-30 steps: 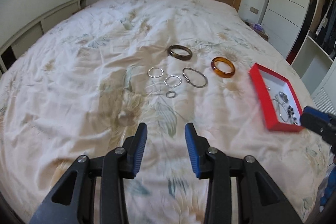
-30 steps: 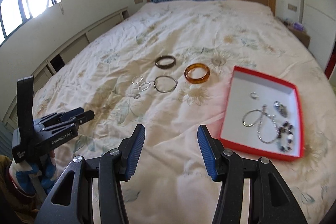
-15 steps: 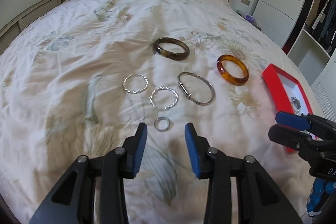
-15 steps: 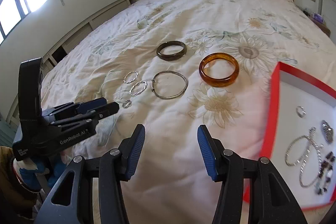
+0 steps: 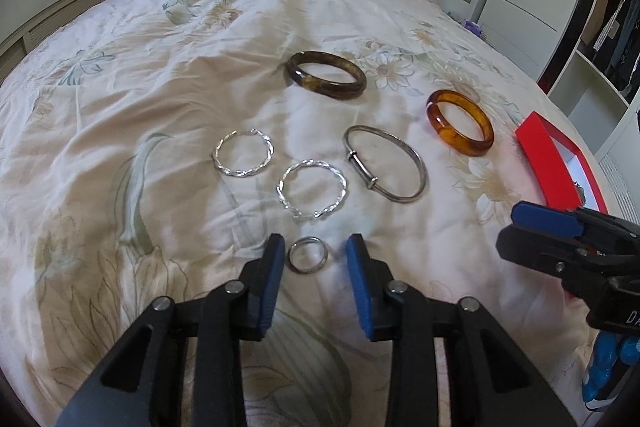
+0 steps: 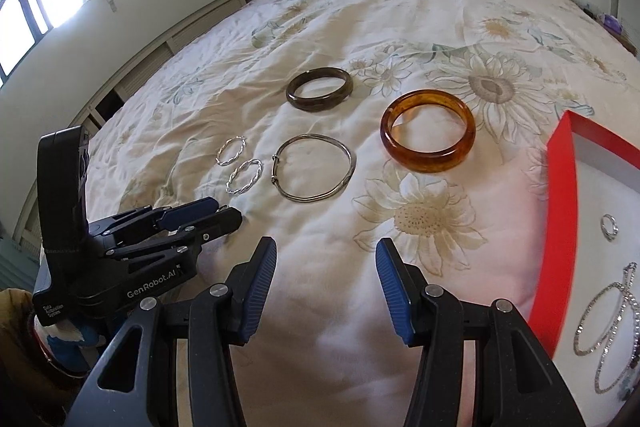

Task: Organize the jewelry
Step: 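Grasp the second small silver ring with the left tool while the right tool grasps the silver cuff, then carry the ring and silver cuff in both tools over the red box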

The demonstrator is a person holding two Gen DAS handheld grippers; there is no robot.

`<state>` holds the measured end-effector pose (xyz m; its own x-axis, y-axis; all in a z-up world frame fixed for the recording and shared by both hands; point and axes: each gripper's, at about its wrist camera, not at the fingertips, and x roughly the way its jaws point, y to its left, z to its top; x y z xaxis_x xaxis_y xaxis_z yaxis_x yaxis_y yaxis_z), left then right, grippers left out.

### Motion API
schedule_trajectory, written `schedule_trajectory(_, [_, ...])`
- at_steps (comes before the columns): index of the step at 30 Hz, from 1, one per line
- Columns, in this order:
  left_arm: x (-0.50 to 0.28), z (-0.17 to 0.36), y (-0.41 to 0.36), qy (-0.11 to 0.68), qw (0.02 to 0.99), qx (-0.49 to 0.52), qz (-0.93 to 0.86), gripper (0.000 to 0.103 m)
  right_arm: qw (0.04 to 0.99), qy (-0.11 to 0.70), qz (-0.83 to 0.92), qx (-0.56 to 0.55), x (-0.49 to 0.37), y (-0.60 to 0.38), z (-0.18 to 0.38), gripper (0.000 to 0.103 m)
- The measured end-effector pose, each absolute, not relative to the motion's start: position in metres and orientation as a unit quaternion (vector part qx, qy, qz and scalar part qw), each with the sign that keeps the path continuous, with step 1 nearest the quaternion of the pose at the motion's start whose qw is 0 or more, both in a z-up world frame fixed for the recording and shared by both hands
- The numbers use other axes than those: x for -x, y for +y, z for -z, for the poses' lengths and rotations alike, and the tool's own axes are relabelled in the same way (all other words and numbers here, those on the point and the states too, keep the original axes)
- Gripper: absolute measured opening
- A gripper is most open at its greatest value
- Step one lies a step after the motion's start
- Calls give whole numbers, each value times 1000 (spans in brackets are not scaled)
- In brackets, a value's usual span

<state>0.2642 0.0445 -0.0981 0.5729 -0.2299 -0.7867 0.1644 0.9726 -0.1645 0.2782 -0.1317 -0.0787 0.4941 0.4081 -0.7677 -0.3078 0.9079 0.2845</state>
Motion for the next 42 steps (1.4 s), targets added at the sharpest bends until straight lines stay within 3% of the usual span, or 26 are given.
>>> schedule_trajectory(7, [-264,103,44,447,886,37,120,19,859,461,-215,-56,-282,-124,86,52])
schedule_trajectory(16, [-263,104,46,442,888,39,119,16,857,464,-216,-63,-291,-124,93,51])
schedule_trajectory(32, [-258,98,53,429,893,56,122,16,854,472,-186,-118,-349,-117,107,35])
schedule_trajectory(42, [-255,93,54,423,896,60,120,16,843,507,-160,-76,-365,-99,123,24])
